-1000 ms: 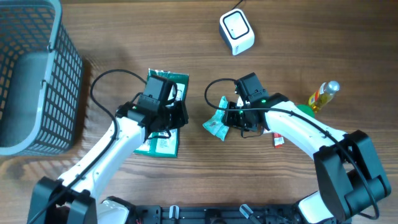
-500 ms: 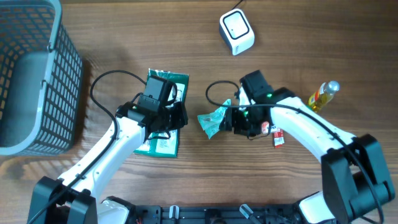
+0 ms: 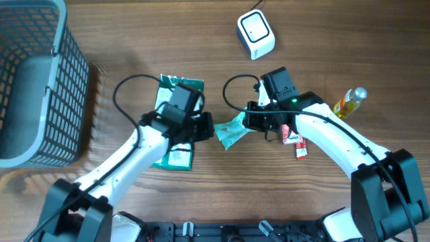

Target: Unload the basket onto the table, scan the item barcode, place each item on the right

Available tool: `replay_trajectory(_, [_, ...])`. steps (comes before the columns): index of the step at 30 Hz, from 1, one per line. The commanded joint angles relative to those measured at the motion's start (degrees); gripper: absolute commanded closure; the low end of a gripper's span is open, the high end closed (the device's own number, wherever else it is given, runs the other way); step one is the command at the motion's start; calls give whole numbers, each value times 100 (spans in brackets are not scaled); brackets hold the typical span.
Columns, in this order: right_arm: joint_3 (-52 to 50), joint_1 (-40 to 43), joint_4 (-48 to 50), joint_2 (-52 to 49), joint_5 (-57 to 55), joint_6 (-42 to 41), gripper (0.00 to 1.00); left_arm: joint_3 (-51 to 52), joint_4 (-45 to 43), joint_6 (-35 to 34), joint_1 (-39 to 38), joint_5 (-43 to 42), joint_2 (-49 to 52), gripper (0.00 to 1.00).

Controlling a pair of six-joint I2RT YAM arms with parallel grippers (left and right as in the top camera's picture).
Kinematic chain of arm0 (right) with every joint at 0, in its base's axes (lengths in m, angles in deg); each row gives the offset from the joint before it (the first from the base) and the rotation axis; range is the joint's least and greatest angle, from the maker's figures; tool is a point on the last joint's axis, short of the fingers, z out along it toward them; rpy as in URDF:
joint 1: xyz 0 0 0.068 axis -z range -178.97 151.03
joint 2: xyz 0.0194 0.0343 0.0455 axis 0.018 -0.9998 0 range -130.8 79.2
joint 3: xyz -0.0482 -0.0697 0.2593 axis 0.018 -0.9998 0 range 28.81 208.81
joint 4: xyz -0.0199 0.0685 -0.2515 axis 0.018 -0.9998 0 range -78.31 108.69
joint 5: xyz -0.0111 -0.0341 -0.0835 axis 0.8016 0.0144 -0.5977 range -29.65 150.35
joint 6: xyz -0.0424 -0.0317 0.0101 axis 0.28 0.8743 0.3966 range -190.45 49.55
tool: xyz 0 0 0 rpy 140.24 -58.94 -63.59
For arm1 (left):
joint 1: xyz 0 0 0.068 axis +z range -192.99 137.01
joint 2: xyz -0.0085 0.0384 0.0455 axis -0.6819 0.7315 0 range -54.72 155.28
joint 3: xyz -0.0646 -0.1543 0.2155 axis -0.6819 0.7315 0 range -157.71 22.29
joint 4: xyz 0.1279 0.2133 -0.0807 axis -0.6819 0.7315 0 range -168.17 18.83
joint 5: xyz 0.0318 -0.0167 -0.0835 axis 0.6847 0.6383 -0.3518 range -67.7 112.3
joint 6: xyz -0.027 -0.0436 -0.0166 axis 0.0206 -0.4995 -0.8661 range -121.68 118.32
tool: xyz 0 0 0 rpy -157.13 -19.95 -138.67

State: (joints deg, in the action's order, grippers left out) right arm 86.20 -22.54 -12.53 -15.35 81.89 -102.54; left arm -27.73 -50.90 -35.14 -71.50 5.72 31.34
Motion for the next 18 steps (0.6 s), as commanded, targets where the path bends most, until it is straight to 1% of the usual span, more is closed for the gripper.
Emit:
replay_trajectory(1, [101, 4, 131, -146, -306, -133, 95, -66, -197, -354, -129, -79, 269, 96])
replay_trajectory(11, [101, 138, 671, -737, -216, -50, 96, -66, -789, -437, -323, -247, 804, 96])
replay_trajectory(18, [98, 142, 713, -824, -205, 2, 96, -66, -975, -437, -330, -402, 938, 96])
